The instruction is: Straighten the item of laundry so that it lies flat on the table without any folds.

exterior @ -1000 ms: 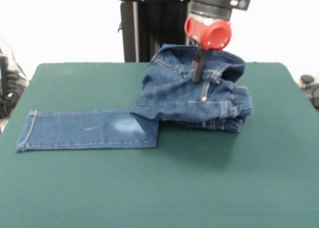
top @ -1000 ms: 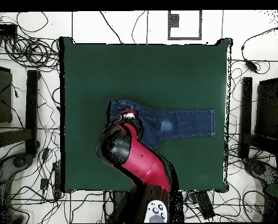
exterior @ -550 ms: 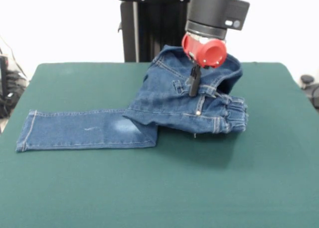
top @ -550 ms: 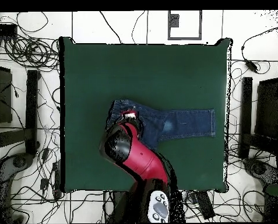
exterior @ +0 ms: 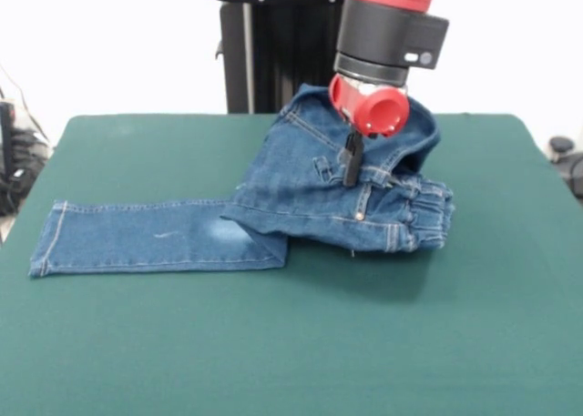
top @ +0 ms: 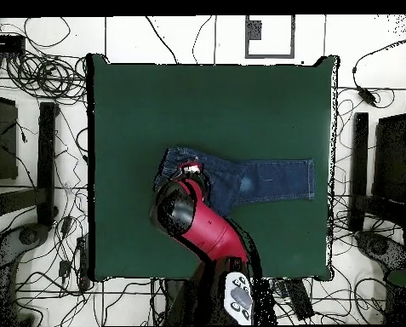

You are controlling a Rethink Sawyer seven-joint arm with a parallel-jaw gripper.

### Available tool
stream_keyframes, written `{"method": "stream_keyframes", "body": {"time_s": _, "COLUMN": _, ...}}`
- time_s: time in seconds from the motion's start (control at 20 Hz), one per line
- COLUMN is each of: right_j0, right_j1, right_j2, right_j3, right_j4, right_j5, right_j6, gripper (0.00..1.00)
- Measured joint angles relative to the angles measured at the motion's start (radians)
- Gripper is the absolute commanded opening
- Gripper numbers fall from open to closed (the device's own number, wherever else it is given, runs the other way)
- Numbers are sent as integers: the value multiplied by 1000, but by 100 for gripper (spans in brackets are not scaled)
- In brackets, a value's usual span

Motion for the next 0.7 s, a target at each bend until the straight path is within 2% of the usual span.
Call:
{"method": "stream_keyframes", "body": {"time_s": 0.5, "right_j0": -25, "right_j1": 4, "right_j2": 23, "right_j3": 0, "right_j4": -32, "right_j5": -20, "right_j6": 0, "gripper": 0}}
{"method": "stream_keyframes", "body": {"time_s": 0.7, "right_j0": -4, "right_j1": 0, "right_j2": 10, "right_j3": 0, "right_j4": -31, "right_j5": -20, "right_j6": 0, "gripper": 0}}
